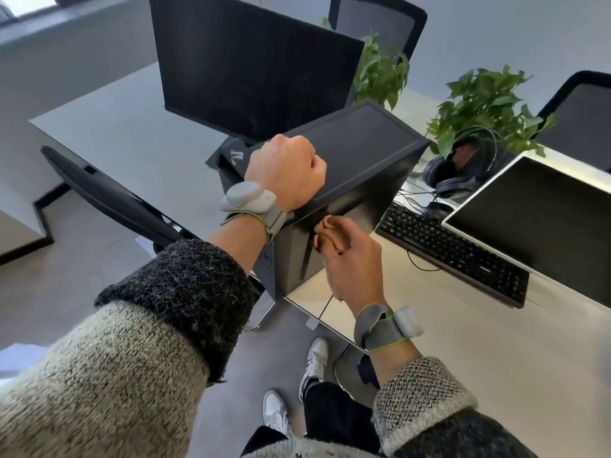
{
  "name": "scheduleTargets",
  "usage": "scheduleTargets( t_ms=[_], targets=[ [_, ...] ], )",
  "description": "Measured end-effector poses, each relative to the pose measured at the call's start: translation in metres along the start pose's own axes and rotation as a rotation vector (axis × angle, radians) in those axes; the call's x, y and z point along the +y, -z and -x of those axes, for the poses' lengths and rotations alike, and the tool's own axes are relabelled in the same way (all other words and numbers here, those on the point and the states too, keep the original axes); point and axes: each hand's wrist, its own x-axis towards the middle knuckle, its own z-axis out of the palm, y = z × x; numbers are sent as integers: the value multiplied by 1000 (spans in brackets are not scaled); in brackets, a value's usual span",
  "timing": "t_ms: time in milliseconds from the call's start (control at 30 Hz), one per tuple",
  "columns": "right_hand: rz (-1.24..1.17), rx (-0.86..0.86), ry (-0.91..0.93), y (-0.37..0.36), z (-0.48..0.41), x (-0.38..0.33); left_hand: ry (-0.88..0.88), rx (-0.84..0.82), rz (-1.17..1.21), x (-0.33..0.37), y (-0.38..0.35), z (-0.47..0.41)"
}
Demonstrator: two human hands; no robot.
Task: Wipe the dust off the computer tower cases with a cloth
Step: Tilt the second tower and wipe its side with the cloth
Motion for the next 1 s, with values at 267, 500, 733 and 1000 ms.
scheduleTargets(
  t_ms=[267,500,733,1000],
  targets=[
    [290,-247,93,24,-7,8,15,3,-8,2,2,2],
    [111,-59,48,-5,13,2,23,0,-5,2,3,4],
    [227,-178,91,8,9,11,14,22,-10,1,-1,0],
    [13,-149,-106,-30,28,9,19,50,32,-2,-5,0]
  ],
)
